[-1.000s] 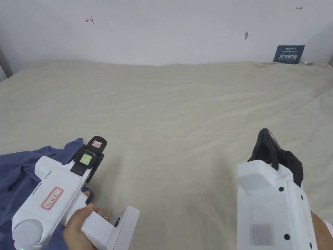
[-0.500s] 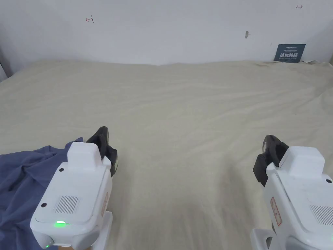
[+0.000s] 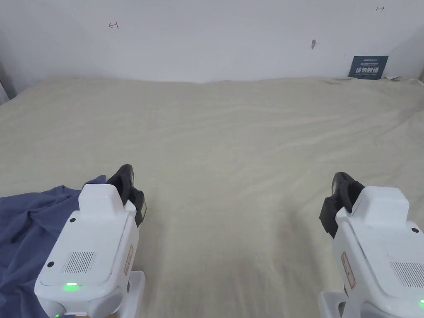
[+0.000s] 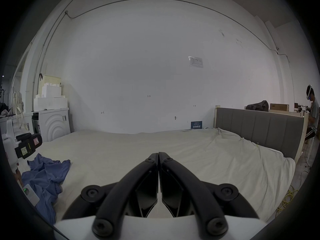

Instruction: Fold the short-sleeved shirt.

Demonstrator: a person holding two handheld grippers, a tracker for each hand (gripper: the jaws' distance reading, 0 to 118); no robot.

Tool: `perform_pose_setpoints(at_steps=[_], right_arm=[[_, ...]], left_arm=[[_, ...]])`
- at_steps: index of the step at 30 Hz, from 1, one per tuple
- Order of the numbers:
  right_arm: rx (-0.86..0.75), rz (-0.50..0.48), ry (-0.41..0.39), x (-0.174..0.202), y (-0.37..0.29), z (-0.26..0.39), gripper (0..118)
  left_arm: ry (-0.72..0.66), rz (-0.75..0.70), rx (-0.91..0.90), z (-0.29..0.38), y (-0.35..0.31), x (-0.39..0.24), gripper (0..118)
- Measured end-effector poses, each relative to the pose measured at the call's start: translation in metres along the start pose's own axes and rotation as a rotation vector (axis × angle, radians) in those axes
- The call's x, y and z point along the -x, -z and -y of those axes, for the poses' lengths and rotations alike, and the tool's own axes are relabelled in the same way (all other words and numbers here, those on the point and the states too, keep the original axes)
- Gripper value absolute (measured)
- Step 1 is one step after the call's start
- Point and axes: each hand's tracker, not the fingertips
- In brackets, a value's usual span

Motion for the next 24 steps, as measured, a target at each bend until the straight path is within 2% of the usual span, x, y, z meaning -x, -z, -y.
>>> perform_pose_setpoints(at_steps=[24], right_arm=[[-0.007, -0.008, -0.004, -0.0007, -0.0001, -0.0015, 0]], left_arm=[[0.025, -0.011, -0.009, 0.0005, -0.0036, -0.0004, 0]])
